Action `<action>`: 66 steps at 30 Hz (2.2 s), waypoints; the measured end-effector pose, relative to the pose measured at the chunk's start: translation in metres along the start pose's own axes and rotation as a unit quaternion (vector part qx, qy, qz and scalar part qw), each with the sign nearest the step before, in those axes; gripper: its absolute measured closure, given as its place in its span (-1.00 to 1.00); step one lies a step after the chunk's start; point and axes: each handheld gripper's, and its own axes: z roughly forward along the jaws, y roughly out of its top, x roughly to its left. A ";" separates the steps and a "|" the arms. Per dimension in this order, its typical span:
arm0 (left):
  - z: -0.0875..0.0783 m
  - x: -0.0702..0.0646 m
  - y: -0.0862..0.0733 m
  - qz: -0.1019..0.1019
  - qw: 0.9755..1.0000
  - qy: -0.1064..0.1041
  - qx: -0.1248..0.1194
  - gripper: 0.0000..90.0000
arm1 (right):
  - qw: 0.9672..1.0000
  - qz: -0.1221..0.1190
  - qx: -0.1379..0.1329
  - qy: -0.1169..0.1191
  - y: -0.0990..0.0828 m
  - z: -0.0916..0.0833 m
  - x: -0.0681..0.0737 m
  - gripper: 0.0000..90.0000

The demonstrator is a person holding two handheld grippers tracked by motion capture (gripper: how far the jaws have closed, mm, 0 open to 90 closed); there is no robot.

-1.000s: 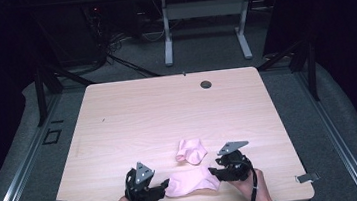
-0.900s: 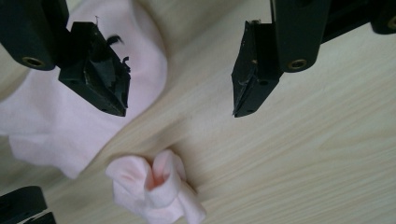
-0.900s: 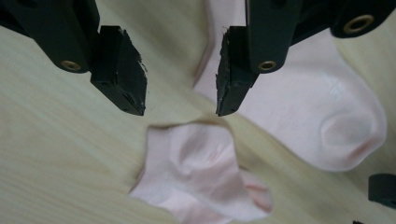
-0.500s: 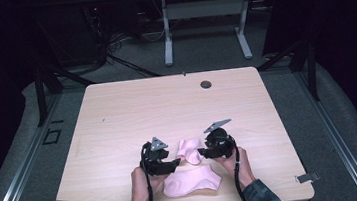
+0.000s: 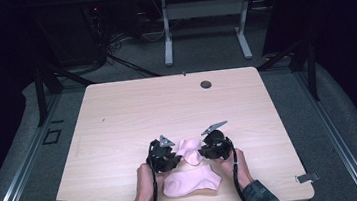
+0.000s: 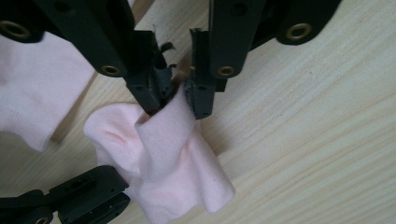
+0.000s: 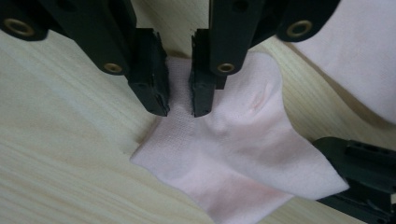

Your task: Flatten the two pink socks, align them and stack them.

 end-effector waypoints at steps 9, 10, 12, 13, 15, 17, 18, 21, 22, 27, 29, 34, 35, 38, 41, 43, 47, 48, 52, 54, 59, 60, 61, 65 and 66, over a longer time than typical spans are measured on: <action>-0.004 0.002 0.000 0.008 1.000 0.009 -0.015 0.95 | 1.000 -0.007 -0.008 0.001 -0.002 -0.007 0.002 0.85; -0.007 0.003 0.001 0.011 1.000 0.013 -0.017 0.95 | 1.000 -0.007 -0.014 0.003 -0.001 -0.010 0.003 0.85; -0.021 0.005 0.003 0.023 0.999 0.034 -0.025 0.95 | 1.000 -0.013 -0.024 0.009 0.002 -0.017 0.007 0.85; -0.043 0.008 0.008 0.036 0.997 0.059 -0.036 0.96 | 0.999 -0.029 -0.038 0.017 0.011 -0.027 0.017 0.85; -0.054 0.009 0.010 0.043 0.995 0.077 -0.044 0.96 | 0.998 -0.029 -0.045 0.020 0.015 -0.031 0.022 0.85; -0.077 0.009 0.014 0.062 0.992 0.102 -0.051 0.95 | 0.996 -0.044 -0.067 0.039 0.032 -0.043 0.037 0.85; -0.086 0.008 0.016 0.074 0.989 0.115 -0.051 0.95 | 0.996 -0.044 -0.067 0.039 0.032 -0.043 0.037 0.85; -0.091 0.003 0.017 0.094 0.988 0.120 -0.035 0.94 | 0.995 -0.052 -0.074 0.038 0.042 -0.049 0.043 0.85; -0.086 0.001 0.016 0.104 0.987 0.121 -0.030 0.93 | 0.996 -0.043 -0.065 0.032 0.041 -0.047 0.039 0.85; -0.045 -0.009 0.005 0.110 0.991 0.072 0.009 0.68 | 1.000 -0.025 -0.006 0.000 0.026 -0.031 0.016 0.85; -0.033 -0.010 -0.001 0.098 0.994 0.036 0.013 0.51 | 0.999 -0.029 0.015 -0.015 0.020 -0.025 0.009 0.84; -0.047 0.002 -0.003 0.055 0.998 0.023 -0.025 0.08 | 0.999 -0.024 0.036 -0.021 0.011 -0.021 -0.001 0.83; -0.052 0.007 -0.003 0.046 0.998 0.026 -0.033 0.06 | 0.999 -0.024 0.040 -0.028 0.008 -0.019 -0.005 0.82; -0.059 0.024 -0.002 0.010 0.998 0.050 -0.038 0.02 | 0.998 -0.026 0.048 -0.038 0.005 -0.018 -0.009 0.77; -0.052 0.035 -0.001 -0.017 0.998 0.057 -0.018 0.01 | 0.998 -0.019 0.045 -0.043 0.002 -0.019 -0.014 0.55; -0.044 0.036 0.001 -0.024 0.998 0.059 -0.005 0.01 | 0.999 -0.011 0.026 -0.041 0.002 -0.022 -0.016 0.48; -0.028 0.031 0.008 -0.021 0.998 0.058 0.014 -0.04 | 0.999 -0.002 0.009 -0.036 0.002 -0.025 -0.019 0.40; -0.028 0.031 0.008 -0.021 0.998 0.058 0.014 -0.02 | 0.999 -0.002 0.009 -0.036 0.002 -0.025 -0.019 0.40; -0.013 0.028 0.013 -0.013 0.997 0.062 0.040 0.08 | 0.999 -0.002 0.018 -0.032 0.002 -0.018 -0.018 0.37; -0.010 0.027 0.013 -0.009 0.997 0.064 0.048 0.17 | 0.999 -0.003 0.027 -0.032 0.001 -0.013 -0.017 0.44; -0.003 0.025 0.010 0.006 0.996 0.069 0.062 0.43 | 0.999 -0.010 0.029 -0.026 -0.001 -0.010 -0.014 0.53; -0.002 0.025 0.010 0.008 0.995 0.071 0.065 0.48 | 0.999 -0.013 0.029 -0.026 -0.001 -0.010 -0.014 0.56; -0.001 0.025 0.009 0.007 0.995 0.069 0.066 0.53 | 0.999 -0.015 0.030 -0.027 -0.001 -0.010 -0.013 0.59; 0.001 0.025 0.008 0.014 0.996 0.068 0.063 0.72 | 0.999 -0.026 0.028 -0.023 -0.002 -0.010 -0.012 0.75; 0.001 0.024 0.008 0.016 0.996 0.067 0.064 0.78 | 0.999 -0.027 0.029 -0.023 -0.002 -0.010 -0.012 0.78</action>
